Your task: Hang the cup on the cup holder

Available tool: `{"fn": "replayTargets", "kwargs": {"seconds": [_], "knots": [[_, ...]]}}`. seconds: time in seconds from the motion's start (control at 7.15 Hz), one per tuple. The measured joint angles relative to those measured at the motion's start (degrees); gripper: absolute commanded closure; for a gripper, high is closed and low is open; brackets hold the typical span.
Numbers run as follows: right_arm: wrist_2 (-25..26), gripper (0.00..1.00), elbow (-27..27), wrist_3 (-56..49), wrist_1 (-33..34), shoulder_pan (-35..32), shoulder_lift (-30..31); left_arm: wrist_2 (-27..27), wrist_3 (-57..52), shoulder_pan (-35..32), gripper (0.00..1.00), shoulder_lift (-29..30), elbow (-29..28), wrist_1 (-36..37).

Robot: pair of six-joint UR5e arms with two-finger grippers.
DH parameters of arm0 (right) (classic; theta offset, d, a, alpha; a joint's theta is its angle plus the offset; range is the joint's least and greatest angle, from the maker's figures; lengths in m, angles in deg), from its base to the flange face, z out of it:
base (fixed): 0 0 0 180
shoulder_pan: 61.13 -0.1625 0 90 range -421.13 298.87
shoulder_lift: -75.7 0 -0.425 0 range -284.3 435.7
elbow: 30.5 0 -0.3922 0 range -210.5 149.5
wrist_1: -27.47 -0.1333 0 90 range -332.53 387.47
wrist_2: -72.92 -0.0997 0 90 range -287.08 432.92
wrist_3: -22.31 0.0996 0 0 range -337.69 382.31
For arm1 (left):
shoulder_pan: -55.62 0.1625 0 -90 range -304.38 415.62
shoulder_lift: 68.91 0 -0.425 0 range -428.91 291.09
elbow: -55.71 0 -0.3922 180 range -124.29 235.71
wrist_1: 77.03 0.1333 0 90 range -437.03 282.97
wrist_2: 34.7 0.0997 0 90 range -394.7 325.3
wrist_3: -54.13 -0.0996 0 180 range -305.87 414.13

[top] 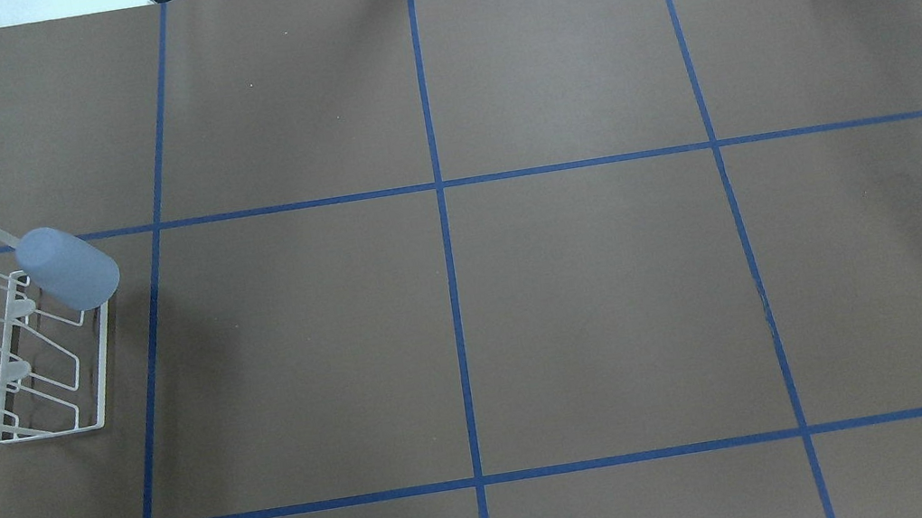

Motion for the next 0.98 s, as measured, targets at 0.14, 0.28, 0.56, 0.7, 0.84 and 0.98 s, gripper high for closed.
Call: {"fn": "replayTargets", "kwargs": {"seconds": [0.14, 0.28, 0.56, 0.7, 0.84, 0.98], "knots": [[-0.02, 0.0, 0.26, -0.03, -0.05, 0.0, -0.08, -0.1, -0.02, -0.01, 0.02, 0.0, -0.07, 0.02], [-0.11, 0.0, 0.42, 0.02, -0.07, 0.01, -0.25, -0.23, 0.0, -0.02, 0.02, 0.0, -0.2, -0.01], [-0.47, 0.0, 0.39, 0.21, -0.08, 0.02, -0.54, -0.41, 0.72, -0.04, 0.02, -0.07, -0.51, 0.08], [-0.53, 0.0, 0.32, 0.25, -0.08, 0.01, -0.56, -0.48, 2.25, -0.03, 0.02, -0.09, -0.63, 0.1], [-0.54, 0.0, 0.33, 0.26, -0.09, 0.0, -0.59, -0.62, 3.56, -0.01, 0.02, -0.13, -0.68, 0.08], [-0.51, 0.0, 0.4, 0.24, -0.08, 0.0, -0.59, -0.71, 4.15, 0.0, 0.02, -0.19, -0.65, 0.07]]}}
